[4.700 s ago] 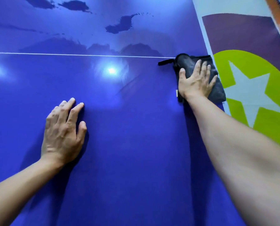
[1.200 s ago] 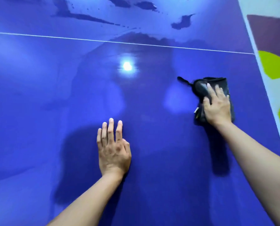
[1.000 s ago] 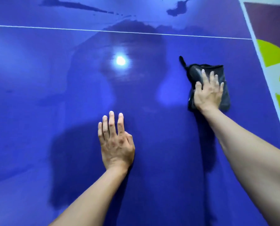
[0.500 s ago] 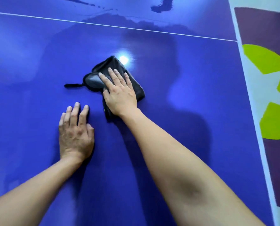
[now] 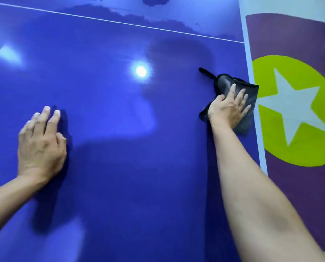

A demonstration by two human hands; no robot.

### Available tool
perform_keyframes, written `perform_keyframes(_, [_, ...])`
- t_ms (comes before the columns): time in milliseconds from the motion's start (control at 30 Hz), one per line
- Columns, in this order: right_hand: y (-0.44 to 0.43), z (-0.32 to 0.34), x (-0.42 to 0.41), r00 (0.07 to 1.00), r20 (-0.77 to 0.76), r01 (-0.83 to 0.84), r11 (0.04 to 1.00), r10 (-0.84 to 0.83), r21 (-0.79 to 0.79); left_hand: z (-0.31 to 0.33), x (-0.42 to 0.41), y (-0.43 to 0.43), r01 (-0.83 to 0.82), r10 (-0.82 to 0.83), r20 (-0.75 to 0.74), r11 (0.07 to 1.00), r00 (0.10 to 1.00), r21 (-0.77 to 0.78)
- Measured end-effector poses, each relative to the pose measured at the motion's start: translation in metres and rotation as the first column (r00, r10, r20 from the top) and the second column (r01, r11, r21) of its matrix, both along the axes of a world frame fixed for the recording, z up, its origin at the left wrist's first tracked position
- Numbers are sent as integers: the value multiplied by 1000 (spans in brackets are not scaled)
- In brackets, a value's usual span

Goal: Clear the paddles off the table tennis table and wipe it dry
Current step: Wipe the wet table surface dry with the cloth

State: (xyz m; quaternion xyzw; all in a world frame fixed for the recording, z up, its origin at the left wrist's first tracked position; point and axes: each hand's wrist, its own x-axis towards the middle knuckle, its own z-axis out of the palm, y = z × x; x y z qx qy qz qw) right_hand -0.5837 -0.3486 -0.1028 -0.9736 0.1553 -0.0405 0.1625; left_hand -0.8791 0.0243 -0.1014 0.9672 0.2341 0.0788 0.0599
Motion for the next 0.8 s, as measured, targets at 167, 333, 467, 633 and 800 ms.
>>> perform_keyframes(167, [154, 5, -99, 885, 91, -458, 889, 457, -18, -2, -13, -79, 29, -31, -27, 997, 999, -73])
perform_keyframes(333, [172, 0, -141, 519, 7, -854, 519, 855, -21, -4, -15, -93, -45, 40, -58, 996, 998, -75])
perform_keyframes(467, [100, -2, -80, 767, 22, -641, 767, 641, -7, 2, -14, -95, -60, 52, -78, 993, 996, -104])
perform_keyframes(633, [-24, 4, -3, 946, -92, -316, 947, 310, -54, 2, -13, -96, -59, 52, -75, 993, 996, -105])
perform_keyframes(800, [-34, 2, 1, 941, -119, -329, 939, 317, -102, 1, -14, -96, -54, 49, -47, 993, 998, -102])
